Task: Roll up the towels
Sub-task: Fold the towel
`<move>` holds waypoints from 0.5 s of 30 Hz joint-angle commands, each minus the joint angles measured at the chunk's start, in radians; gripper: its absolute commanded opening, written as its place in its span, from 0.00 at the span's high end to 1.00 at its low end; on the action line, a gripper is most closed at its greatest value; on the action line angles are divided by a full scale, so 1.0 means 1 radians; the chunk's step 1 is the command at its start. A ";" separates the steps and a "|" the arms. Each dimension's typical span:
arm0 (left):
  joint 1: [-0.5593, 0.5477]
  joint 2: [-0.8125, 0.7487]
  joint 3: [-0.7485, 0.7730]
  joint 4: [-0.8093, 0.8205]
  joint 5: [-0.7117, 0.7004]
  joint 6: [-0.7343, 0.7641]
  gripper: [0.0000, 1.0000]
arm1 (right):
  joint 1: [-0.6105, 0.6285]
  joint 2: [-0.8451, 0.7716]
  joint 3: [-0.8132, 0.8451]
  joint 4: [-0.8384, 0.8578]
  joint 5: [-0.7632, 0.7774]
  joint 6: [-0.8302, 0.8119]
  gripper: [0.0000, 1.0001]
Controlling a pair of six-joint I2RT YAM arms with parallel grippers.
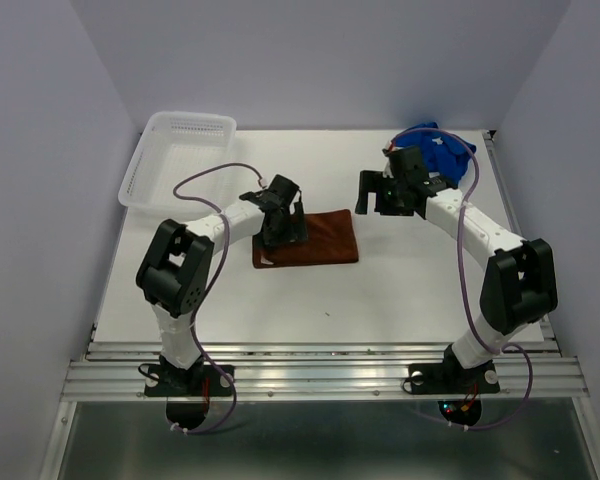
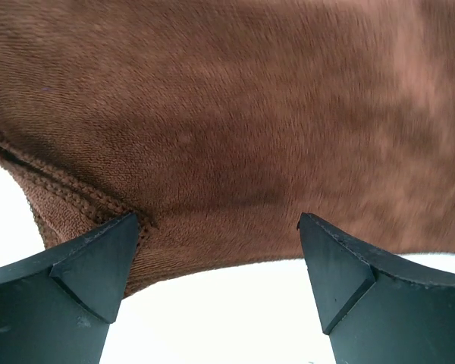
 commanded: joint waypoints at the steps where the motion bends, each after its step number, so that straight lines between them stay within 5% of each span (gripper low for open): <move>1: 0.025 -0.101 -0.038 -0.043 -0.050 -0.015 0.01 | -0.008 -0.012 0.016 0.056 -0.063 -0.035 0.00; 15: 0.066 -0.158 -0.084 -0.085 -0.108 -0.024 0.01 | 0.107 0.175 0.120 0.222 -0.419 -0.081 0.00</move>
